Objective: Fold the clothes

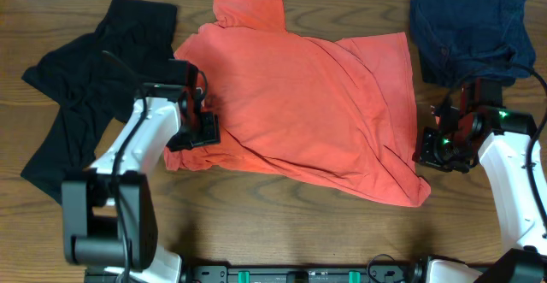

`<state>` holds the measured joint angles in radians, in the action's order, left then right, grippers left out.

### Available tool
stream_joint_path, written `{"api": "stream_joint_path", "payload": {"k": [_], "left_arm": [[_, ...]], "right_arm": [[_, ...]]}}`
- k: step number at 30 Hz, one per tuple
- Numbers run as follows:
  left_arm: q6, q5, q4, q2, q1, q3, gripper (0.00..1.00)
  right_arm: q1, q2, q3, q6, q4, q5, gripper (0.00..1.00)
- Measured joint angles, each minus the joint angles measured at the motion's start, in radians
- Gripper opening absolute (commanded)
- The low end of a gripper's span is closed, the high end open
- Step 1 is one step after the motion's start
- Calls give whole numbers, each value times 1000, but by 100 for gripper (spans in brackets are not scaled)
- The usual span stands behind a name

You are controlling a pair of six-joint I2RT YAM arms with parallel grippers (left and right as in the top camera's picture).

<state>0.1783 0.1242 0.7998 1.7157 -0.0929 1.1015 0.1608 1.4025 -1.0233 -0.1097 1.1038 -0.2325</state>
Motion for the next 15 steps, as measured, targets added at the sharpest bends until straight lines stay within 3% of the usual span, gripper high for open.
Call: {"api": "stream_joint_path", "payload": {"k": [4, 10, 15], "left_arm": [[0, -36, -1, 60, 0, 0, 65], [-2, -61, -23, 82, 0, 0, 34], [-5, -72, -21, 82, 0, 0, 21]], "right_arm": [[0, 0, 0, 0, -3, 0, 17], [0, 0, 0, 0, -13, 0, 18], [0, 0, 0, 0, -16, 0, 18]]}}
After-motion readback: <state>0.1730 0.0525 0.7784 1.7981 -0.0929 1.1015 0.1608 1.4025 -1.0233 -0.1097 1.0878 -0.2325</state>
